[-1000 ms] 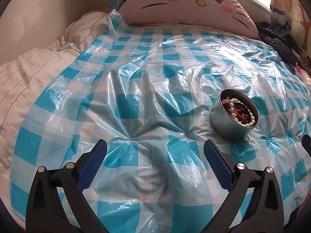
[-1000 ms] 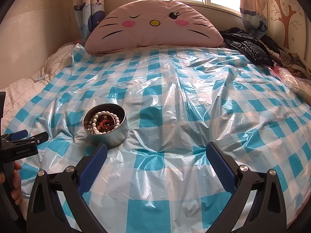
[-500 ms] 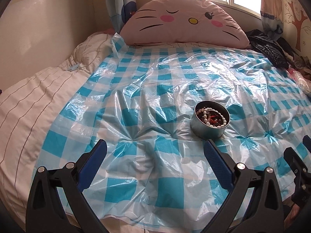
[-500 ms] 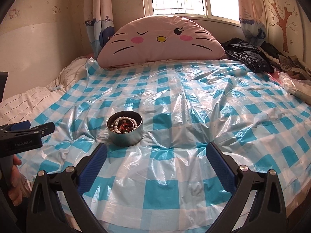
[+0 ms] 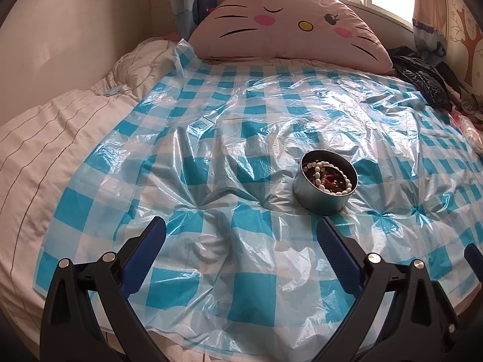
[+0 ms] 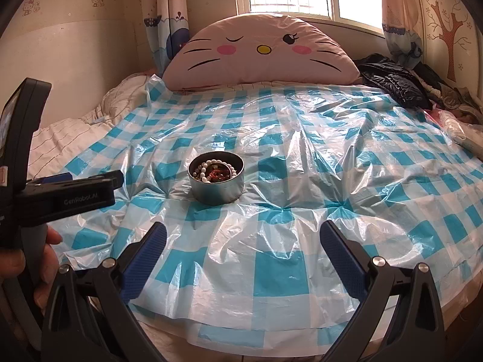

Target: Organize jewelry

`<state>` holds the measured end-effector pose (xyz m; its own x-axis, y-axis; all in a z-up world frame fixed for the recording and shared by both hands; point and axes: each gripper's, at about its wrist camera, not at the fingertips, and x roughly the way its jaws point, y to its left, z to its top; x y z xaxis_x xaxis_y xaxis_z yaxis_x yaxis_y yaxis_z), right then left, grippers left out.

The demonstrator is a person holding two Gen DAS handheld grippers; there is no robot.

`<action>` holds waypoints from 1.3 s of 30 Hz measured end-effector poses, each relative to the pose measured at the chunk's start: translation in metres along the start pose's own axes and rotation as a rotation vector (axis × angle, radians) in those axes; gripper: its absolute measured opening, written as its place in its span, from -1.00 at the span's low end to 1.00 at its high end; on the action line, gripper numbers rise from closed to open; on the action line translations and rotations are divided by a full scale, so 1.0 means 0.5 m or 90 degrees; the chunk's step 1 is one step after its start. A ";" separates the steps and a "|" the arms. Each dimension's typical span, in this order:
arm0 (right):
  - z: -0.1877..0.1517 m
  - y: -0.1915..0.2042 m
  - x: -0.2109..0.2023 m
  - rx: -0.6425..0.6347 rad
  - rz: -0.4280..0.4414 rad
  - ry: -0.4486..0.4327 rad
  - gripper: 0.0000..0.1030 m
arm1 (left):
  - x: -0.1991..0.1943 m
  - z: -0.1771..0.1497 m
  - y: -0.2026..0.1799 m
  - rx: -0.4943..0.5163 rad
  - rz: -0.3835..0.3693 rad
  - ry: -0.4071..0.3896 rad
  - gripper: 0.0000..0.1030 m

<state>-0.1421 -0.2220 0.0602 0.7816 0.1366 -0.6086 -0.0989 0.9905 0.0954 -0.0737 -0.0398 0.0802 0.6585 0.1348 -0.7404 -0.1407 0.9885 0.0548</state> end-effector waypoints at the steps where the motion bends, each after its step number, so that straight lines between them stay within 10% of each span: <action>1: 0.000 -0.004 0.003 -0.001 0.005 0.006 0.90 | 0.004 0.003 0.006 -0.016 -0.004 0.003 0.86; 20: 0.011 -0.027 0.019 0.033 -0.045 -0.009 0.90 | 0.036 -0.019 0.053 -0.019 -0.002 -0.006 0.86; 26: 0.041 -0.088 0.094 0.128 -0.005 0.047 0.90 | 0.044 -0.033 0.050 0.004 0.000 -0.003 0.86; 39: 0.032 -0.189 0.311 0.104 -0.112 0.189 0.90 | 0.078 -0.038 0.032 0.034 -0.011 0.026 0.86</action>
<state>-0.0012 -0.2947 -0.0309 0.5630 -0.0127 -0.8264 0.1388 0.9871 0.0794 -0.0641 -0.0198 0.0396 0.6299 0.1160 -0.7680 -0.0890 0.9931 0.0770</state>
